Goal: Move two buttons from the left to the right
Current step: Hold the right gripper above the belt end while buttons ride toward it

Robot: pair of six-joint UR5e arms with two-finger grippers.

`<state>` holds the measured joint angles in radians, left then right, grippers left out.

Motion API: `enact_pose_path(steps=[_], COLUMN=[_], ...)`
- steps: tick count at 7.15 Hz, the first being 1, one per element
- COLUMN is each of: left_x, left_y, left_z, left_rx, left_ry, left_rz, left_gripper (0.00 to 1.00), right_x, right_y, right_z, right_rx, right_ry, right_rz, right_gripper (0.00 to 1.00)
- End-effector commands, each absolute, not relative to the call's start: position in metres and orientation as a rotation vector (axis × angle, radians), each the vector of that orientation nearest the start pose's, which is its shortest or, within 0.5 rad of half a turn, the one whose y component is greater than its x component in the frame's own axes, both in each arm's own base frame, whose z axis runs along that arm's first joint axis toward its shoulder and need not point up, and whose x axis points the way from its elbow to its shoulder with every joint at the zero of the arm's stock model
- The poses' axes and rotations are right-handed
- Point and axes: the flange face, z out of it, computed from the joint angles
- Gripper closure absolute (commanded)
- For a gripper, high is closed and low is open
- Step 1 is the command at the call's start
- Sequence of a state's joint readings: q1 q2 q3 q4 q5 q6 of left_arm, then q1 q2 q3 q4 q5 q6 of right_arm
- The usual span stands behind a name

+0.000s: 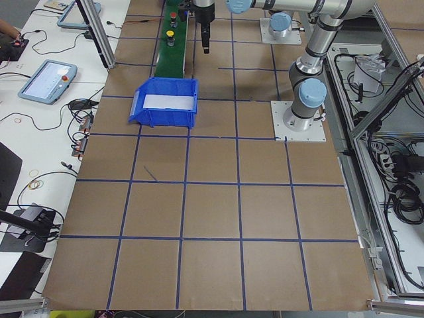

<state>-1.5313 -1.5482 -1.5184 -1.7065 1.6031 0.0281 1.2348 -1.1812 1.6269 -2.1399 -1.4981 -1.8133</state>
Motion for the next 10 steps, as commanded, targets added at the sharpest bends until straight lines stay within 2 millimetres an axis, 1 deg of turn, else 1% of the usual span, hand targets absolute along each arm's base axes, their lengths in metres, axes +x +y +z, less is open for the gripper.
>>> enact_pose_path(steps=[1,3,5,6,7,8,9,10], left_x=[-0.112,-0.112,-0.112,-0.113,-0.112,-0.112,-0.112,-0.112], left_y=[-0.481,-0.48,-0.48,-0.48,-0.481,-0.48,-0.48,-0.48], left_z=[0.512,0.511,0.512,0.512,0.512,0.512,0.512,0.512], left_rx=[-0.015,-0.015,-0.015,-0.013,-0.015,-0.015,-0.015,-0.015], left_ry=[3.11,3.11,3.11,3.111,3.111,3.11,3.11,3.11], left_rz=[0.088,0.092,0.09,0.09,0.09,0.09,0.09,0.09], left_gripper=[0.0,0.0,0.0,0.0,0.0,0.0,0.0,0.0], right_x=[-0.074,-0.075,-0.076,-0.07,-0.063,-0.057,-0.051,-0.049], right_y=[-0.638,-0.642,-0.648,-0.655,-0.658,-0.661,-0.66,-0.66], right_z=[0.301,0.296,0.296,0.294,0.286,0.283,0.281,0.281], right_rx=[-2.171,-2.163,-2.17,-2.179,-2.207,-2.298,-2.276,-2.242], right_ry=[2.367,2.372,2.376,2.358,2.308,2.214,2.194,2.225], right_rz=[-0.195,-0.194,-0.205,-0.222,-0.207,-0.199,-0.17,-0.153], right_gripper=[0.0,0.0,0.0,0.0,0.0,0.0,0.0,0.0])
